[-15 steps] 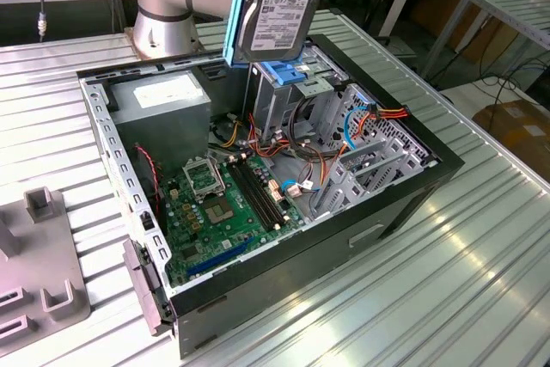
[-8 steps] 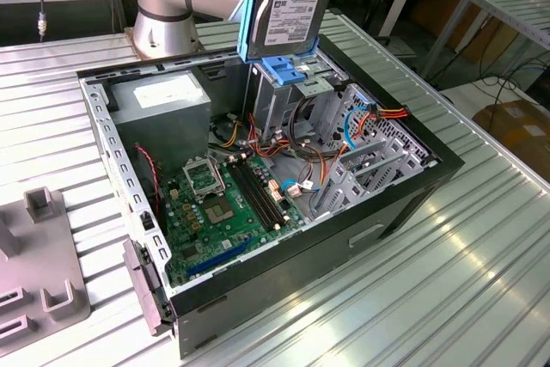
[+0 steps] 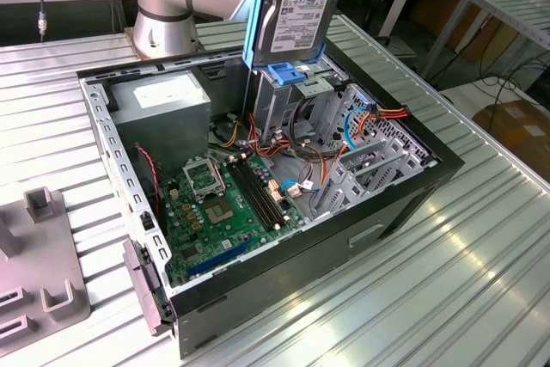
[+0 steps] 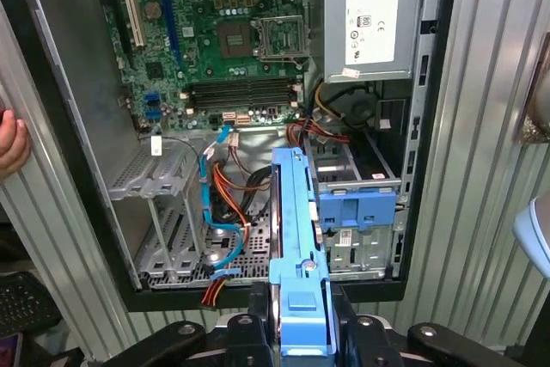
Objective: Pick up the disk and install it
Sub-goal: 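Insert the disk into the insertion slot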
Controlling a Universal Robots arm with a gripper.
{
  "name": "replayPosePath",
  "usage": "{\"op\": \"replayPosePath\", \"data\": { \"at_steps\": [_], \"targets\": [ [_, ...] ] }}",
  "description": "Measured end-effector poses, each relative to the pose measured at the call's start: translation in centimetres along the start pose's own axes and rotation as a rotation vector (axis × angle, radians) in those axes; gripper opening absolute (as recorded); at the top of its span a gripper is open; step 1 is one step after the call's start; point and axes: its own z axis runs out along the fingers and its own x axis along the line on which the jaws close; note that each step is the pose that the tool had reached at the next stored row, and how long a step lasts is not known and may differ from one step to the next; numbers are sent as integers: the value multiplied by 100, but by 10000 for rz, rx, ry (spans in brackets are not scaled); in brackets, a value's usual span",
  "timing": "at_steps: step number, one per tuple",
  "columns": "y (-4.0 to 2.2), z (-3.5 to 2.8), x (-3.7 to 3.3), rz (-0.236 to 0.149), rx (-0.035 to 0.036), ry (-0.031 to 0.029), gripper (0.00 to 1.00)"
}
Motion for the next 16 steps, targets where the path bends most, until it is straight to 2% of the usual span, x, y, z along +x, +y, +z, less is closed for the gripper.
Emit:
{"op": "replayPosePath", "data": {
  "at_steps": [5, 7, 8, 16],
  "targets": [
    [-11, 9, 196, 0, 0, 0, 37],
    [-20, 17, 331, 0, 0, -1, 37],
    [-23, 20, 376, 0, 0, -1, 37],
    [-46, 40, 656, -8, 0, -4, 37]
  ]
}}
